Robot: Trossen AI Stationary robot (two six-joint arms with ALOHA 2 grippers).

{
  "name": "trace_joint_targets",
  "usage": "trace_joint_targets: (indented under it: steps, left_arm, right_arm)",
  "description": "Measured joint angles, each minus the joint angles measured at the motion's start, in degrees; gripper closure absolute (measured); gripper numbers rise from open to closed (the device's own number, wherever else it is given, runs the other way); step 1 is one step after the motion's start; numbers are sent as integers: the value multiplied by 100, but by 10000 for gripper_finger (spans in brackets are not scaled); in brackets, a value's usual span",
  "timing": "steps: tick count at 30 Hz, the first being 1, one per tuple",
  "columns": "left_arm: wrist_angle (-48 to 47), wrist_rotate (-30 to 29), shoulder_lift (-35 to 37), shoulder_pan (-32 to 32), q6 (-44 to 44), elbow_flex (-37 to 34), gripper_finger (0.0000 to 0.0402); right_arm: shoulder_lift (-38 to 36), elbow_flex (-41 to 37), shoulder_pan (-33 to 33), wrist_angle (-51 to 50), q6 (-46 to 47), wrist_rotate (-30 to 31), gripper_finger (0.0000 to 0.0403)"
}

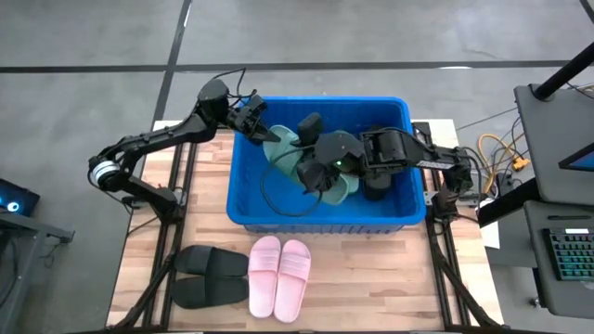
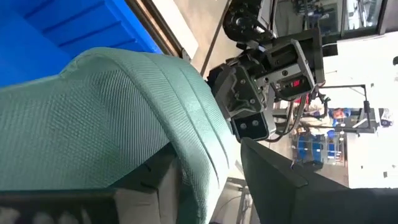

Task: Pick and place slides into bin
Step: Put the green slide into the blue bin

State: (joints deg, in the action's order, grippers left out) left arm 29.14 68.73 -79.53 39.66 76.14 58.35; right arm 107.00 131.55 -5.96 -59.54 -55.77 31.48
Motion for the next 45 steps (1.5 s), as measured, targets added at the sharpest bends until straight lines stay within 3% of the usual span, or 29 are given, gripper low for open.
trace_joint_targets:
  steps: [10,16,23,34,45]
  left_arm:
    - [18,30,0,7,-109,0,383]
    - [32,94,0,11,-307,0,376]
    - [383,36,2,13,-1196,22,337]
    - [1544,-647,37,235,-1406,25,242]
    - [3212,-700,217,533,-1412,26,229]
  right_arm:
    - [-2,11,3,143,50,-202,316]
    - [-2,7,45,174,223,-189,386]
    - [-23,7,118,306,700,-161,392]
    - [-256,154,169,272,1531,317,393]
    - [-565,236,182,-29,3109,1157,394]
